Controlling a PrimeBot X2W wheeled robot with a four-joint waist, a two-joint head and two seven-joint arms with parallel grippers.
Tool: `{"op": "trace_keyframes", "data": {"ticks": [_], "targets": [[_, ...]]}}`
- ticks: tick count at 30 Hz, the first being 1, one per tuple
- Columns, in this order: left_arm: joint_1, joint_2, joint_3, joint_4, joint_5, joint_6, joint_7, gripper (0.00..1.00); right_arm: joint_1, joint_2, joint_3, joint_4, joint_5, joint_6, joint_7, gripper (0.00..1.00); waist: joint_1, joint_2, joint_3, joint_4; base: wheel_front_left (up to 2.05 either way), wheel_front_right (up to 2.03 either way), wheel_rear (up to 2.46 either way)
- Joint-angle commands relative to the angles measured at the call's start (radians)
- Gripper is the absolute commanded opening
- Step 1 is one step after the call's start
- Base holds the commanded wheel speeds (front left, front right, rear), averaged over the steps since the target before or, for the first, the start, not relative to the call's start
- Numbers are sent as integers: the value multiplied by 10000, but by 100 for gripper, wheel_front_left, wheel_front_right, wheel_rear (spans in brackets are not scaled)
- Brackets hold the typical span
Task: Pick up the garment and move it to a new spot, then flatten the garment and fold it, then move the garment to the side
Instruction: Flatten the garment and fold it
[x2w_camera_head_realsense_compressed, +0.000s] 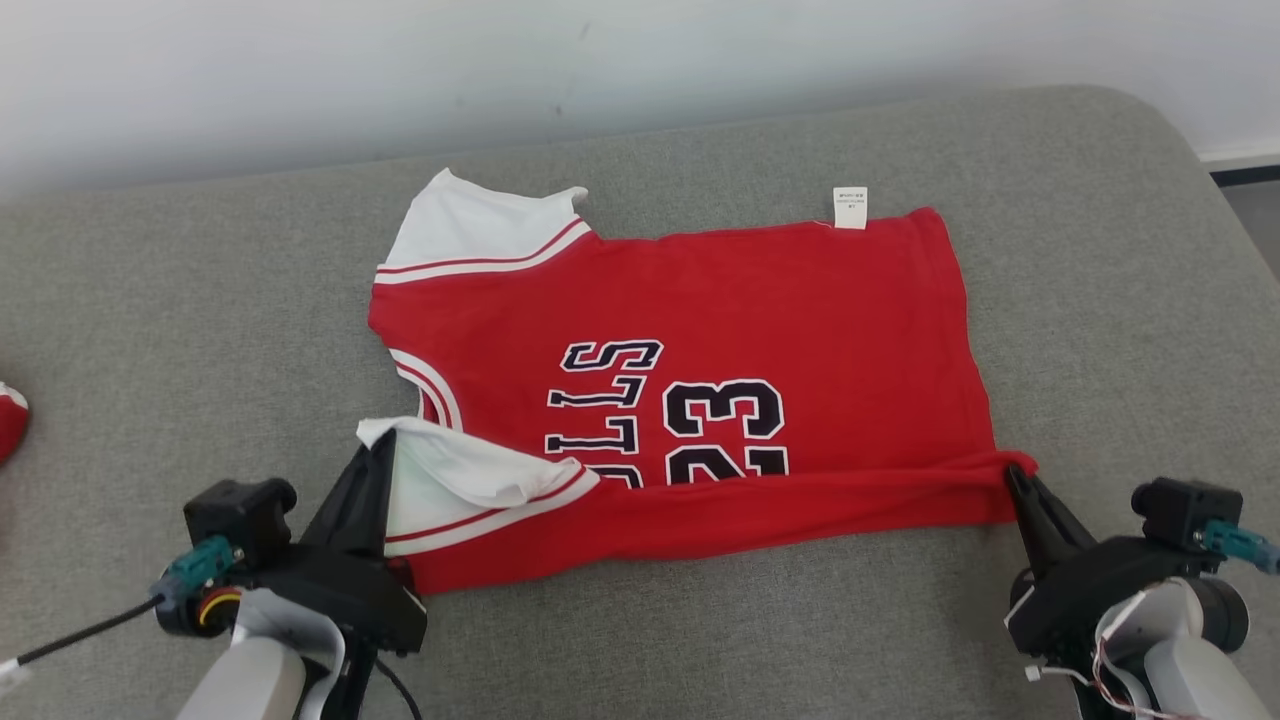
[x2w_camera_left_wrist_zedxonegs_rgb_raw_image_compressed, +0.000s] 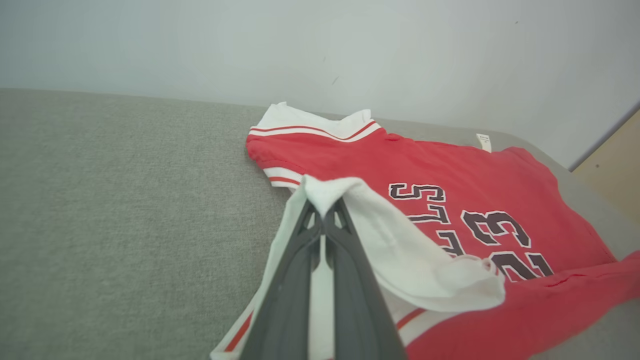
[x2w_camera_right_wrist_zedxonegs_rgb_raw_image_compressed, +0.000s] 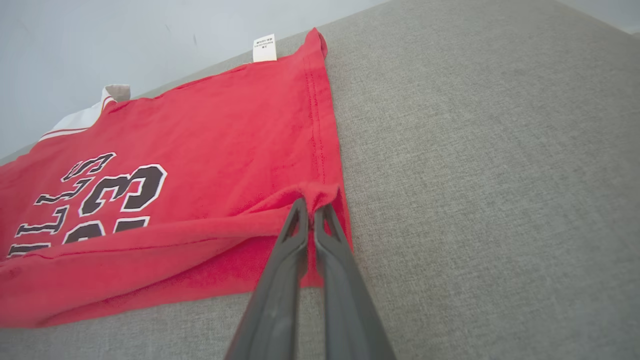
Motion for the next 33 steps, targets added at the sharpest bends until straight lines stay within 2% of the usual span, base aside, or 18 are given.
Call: {"op": "trace_keyframes", "data": {"ticks": [1, 8, 9, 10, 11, 12, 13, 19, 26, 33], "targets": [[-454, -4, -55, 437, 197, -104, -124, 0, -363, -34, 101, 211, 72, -25, -39, 0, -2, -1, 147, -45, 0, 0, 0], [-1530, -117, -230, 1916, 321, -430, -448, 0, -1167, -58, 409, 903, 231, -25, -281, 1, -2, -1, 270, -42, 0, 0, 0], [-1638, -157, -275, 2062, 381, -477, -530, 0, -1207, -80, 435, 973, 226, -25, -354, 46, -2, -1, 261, -35, 0, 0, 0], [-1708, -210, -274, 2207, 386, -505, -633, 13, -1228, -92, 479, 1039, 257, -25, -448, 100, -2, -1, 244, -25, 0, 0, 0], [-1758, -240, -260, 2350, 430, -502, -735, 36, -1241, -91, 490, 1118, 308, -25, -518, 100, -2, -1, 216, -18, 0, 0, 0], [-1758, -240, -260, 2350, 430, -502, -735, 36, -1241, -91, 490, 1118, 308, -25, -518, 100, -2, -1, 216, -18, 0, 0, 0], [-1802, -267, -246, 2461, 508, -498, -830, 100, -1246, -107, 500, 1177, 330, -25, -617, 100, -2, -1, 191, -10, 0, 0, 0], [-1451, -549, -58, 2751, 795, -517, -1076, 100, -870, -230, 567, 1428, 531, -25, -1283, 100, -2, -1, -21, 38, 0, 0, 0], [-213, -817, 793, 1740, 1277, -307, -1082, 100, -321, -339, 601, 1547, 545, -25, -1664, 100, -2, -1, -153, 148, 0, 0, 0], [904, -928, 1206, 1508, 1647, -206, -1085, 100, -504, -242, 733, 1867, 319, -25, -1900, 100, -2, -1, -51, 218, 0, 0, 0]]}}
